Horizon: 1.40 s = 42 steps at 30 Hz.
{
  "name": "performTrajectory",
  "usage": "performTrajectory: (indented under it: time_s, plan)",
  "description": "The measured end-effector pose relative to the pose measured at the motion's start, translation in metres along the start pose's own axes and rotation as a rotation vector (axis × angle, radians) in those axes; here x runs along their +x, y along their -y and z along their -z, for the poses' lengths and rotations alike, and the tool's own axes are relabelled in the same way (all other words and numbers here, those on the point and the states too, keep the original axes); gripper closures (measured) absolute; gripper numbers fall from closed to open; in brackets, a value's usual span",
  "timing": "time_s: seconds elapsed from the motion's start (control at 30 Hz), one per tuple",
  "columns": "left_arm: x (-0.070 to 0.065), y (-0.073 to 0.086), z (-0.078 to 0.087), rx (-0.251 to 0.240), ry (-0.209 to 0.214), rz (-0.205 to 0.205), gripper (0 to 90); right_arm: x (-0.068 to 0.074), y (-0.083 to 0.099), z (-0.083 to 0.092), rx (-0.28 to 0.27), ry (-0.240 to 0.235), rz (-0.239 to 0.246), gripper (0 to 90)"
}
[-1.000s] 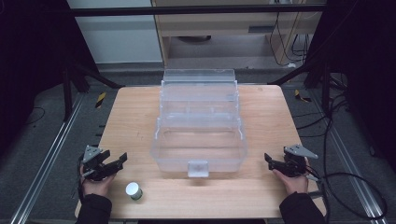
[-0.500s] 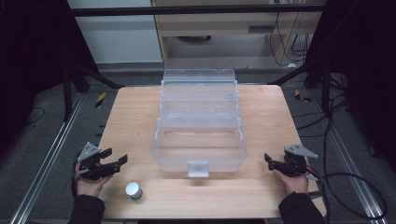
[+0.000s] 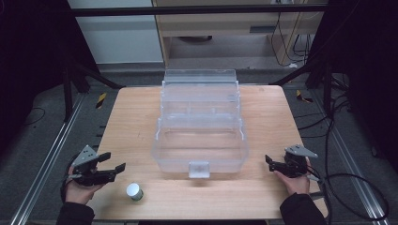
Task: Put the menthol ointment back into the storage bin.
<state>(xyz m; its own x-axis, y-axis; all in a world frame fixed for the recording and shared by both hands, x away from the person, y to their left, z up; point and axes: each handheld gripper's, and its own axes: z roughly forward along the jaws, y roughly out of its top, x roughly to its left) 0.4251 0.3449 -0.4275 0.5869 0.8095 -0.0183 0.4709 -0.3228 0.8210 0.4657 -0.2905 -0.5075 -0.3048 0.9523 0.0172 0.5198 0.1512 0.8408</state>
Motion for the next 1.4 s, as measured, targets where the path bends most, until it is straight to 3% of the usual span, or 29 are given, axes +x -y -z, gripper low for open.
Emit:
performTrajectory:
  time_s: [0.03, 0.33, 0.5, 0.93, 1.4]
  plan:
    - [0.0, -0.001, 0.003, 0.013, 0.017, -0.027, 21.8, 0.0, 0.0, 0.0, 0.0, 0.0, 0.0, 9.5]
    - [0.001, -0.007, 0.017, 0.047, 0.092, -0.074, 21.1, 0.0, 0.0, 0.0, 0.005, -0.007, 0.001, 7.8]
    - [-0.001, -0.011, 0.023, 0.105, 0.133, -0.133, 21.0, -0.001, 0.0, -0.001, 0.012, 0.0, 0.005, 7.3]
    - [-0.011, -0.015, 0.024, 0.191, 0.218, -0.231, 19.8, -0.001, 0.0, -0.001, 0.012, -0.002, 0.012, 7.4]
    - [-0.028, -0.023, 0.017, 0.282, 0.321, -0.368, 19.0, -0.001, 0.0, -0.002, 0.015, -0.01, 0.019, 7.2]
